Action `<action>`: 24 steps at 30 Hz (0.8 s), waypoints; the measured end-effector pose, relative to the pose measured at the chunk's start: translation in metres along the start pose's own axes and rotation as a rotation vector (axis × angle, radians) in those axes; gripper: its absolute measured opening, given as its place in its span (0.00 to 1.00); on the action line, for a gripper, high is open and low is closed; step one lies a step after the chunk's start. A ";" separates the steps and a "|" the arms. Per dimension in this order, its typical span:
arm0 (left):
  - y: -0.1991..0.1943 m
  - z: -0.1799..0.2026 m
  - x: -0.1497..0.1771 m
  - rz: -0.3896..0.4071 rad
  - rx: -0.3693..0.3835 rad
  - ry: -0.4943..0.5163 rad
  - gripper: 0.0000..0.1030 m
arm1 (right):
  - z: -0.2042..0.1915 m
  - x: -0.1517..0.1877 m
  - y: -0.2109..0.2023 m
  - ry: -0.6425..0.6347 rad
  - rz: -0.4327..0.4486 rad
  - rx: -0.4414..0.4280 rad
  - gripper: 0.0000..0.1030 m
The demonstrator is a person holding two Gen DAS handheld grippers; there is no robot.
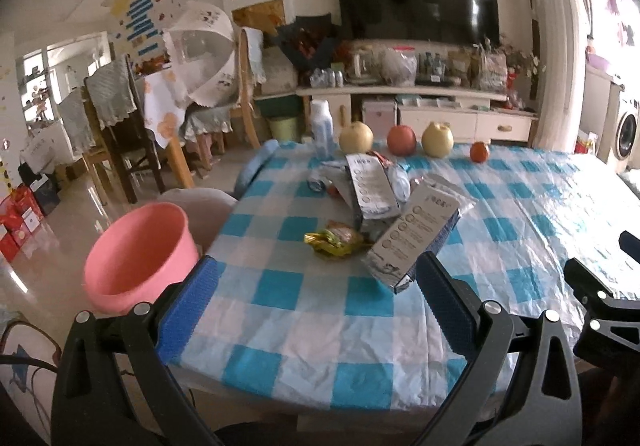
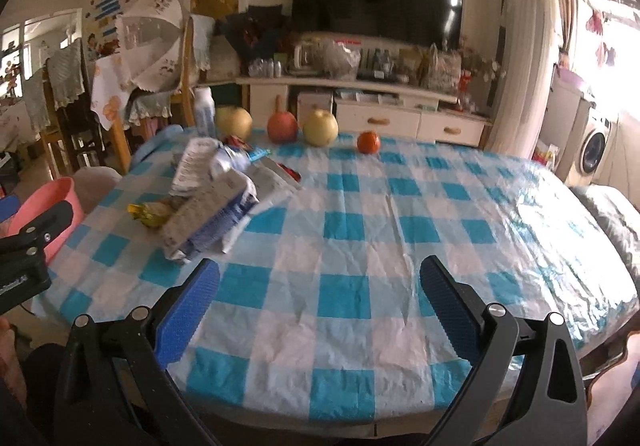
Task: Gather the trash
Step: 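Move both tools back from the table toward the pile of packaging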
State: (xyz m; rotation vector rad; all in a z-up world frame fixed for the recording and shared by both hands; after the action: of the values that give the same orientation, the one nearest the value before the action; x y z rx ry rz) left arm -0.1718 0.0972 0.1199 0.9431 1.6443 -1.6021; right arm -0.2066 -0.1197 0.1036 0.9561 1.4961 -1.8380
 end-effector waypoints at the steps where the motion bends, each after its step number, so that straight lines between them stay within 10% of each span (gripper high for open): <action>1: -0.004 -0.003 -0.001 0.006 -0.006 -0.004 0.96 | -0.002 -0.002 -0.006 -0.004 0.011 0.002 0.96; 24: -0.048 -0.040 -0.009 0.106 -0.069 -0.054 0.96 | -0.035 -0.022 -0.070 -0.056 0.121 -0.056 0.96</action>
State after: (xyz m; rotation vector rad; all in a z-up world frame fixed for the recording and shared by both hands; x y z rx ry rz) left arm -0.2063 0.1367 0.1550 0.9283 1.5763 -1.4789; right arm -0.2446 -0.0712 0.1570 0.9401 1.4175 -1.7149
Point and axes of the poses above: each gripper's, at about its wrist camera, not at the fingertips, and y roughly the way its jaws point, z to its right, x to its underside, the point moved 4 cm from there along y, roughly the way its jaws point, and after that the axes turned 6 degrees about x, right-handed, at the moved point
